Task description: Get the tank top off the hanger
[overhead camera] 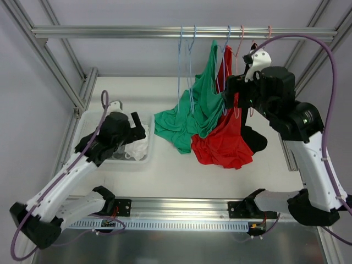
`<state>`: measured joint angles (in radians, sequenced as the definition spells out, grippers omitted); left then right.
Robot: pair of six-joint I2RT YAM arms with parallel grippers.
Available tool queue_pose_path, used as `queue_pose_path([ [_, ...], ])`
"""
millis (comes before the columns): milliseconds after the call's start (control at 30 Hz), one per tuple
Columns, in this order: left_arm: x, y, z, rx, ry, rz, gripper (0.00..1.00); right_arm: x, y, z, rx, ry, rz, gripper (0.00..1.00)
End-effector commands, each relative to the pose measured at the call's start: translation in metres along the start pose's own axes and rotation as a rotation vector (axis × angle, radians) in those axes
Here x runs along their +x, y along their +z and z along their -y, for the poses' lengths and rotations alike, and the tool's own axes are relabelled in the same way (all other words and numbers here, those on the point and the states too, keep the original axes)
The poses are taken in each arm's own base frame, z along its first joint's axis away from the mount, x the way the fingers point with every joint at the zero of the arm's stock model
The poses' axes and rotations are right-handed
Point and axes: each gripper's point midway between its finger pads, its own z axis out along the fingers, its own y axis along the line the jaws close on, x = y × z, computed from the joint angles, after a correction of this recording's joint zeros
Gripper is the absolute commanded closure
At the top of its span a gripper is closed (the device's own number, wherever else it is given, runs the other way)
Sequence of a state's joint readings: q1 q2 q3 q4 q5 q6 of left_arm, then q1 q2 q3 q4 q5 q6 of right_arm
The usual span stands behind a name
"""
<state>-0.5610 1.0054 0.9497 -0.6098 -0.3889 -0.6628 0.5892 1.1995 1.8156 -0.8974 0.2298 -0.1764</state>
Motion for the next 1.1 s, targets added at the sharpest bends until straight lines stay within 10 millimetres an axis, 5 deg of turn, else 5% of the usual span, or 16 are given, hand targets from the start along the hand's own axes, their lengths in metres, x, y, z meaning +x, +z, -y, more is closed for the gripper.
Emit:
queue_pose_path([
  [0, -0.013, -0.052, 0.025, 0.277, 0.052, 0.048, 0.01, -0.028, 0.007, 0.003, 0.022, -0.018, 0.038, 0.19],
  [200, 0.008, -0.102, 0.039, 0.528, 0.199, -0.022, 0.01, -0.047, 0.059, 0.017, 0.130, -0.028, 0.007, 0.41],
  [300, 0.022, -0.117, 0.029, 0.557, 0.252, -0.058, 0.01, -0.048, 0.079, 0.025, 0.171, -0.014, -0.010, 0.42],
  [400, 0.023, -0.115, 0.010, 0.495, 0.279, -0.015, 0.01, -0.044, 0.096, 0.026, 0.173, 0.004, -0.027, 0.43],
  [700, 0.022, -0.096, -0.017, 0.354, 0.242, 0.053, 0.01, -0.047, 0.124, 0.019, 0.157, 0.111, -0.004, 0.92],
  [800, 0.024, -0.097, -0.016, 0.365, 0.232, 0.051, 0.01, -0.049, 0.125, 0.017, 0.154, 0.153, 0.011, 1.00],
  [1067, 0.023, -0.094, -0.020, 0.341, 0.223, 0.060, 0.01, -0.069, 0.119, 0.008, 0.105, 0.262, 0.099, 0.99],
])
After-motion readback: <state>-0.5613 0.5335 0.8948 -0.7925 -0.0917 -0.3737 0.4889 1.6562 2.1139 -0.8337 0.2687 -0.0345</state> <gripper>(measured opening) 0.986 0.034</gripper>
